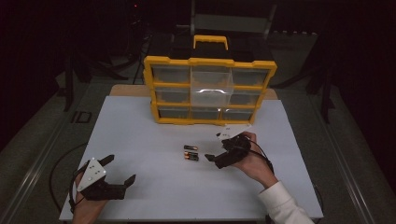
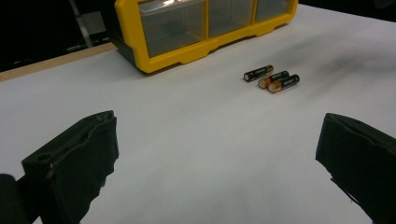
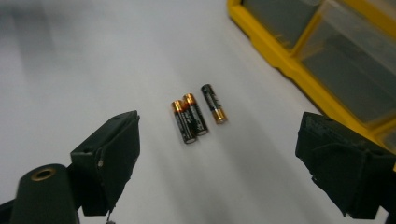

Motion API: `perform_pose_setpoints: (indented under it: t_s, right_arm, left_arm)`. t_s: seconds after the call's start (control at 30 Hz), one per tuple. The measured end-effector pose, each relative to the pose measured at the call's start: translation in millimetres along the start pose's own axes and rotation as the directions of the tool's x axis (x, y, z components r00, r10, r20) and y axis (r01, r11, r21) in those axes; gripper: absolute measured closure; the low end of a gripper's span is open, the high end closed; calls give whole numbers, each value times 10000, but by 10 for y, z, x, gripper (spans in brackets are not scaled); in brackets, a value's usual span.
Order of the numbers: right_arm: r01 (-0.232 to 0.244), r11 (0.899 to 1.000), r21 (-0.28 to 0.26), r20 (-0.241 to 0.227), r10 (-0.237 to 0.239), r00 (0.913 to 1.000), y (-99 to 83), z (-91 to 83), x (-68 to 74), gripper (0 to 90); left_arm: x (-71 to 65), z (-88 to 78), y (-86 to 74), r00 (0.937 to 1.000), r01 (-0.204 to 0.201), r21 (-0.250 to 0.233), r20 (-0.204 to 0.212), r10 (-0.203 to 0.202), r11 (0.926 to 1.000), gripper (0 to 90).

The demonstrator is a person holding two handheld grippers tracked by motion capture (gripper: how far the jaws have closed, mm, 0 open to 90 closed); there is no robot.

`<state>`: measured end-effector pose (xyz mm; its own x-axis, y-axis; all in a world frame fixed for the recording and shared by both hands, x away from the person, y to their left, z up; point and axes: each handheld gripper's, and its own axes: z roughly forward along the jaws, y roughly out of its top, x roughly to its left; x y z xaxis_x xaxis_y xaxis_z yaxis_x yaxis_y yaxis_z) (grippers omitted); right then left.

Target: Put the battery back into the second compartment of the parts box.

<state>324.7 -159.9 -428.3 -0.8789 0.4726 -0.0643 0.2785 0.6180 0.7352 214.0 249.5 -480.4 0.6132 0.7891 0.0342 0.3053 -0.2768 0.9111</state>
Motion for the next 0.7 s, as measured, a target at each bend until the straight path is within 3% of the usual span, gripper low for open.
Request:
perform_pose_setpoints:
  t_s: [0.13,0.3,0.47,0.7]
  right_arm:
    - [80,9991,410,-235,-70,9997,57,116,8,141]
    - [503,9956,797,-561,-459,9974,146,248,54,146]
    - [756,9918,1029,-1127,-638,9916,205,377,97,152]
    - [989,9768,1897,-1643,-678,9841,200,592,149,156]
  left_arm:
    - [-3,2,-1,10000,-14,8,5,14,10000,2]
    - [-4,6,-2,10000,-22,23,36,22,10000,2]
    - [-7,8,-1,10000,-44,46,53,44,10000,1]
    - [-8,13,-3,9999,-46,68,100,46,10000,2]
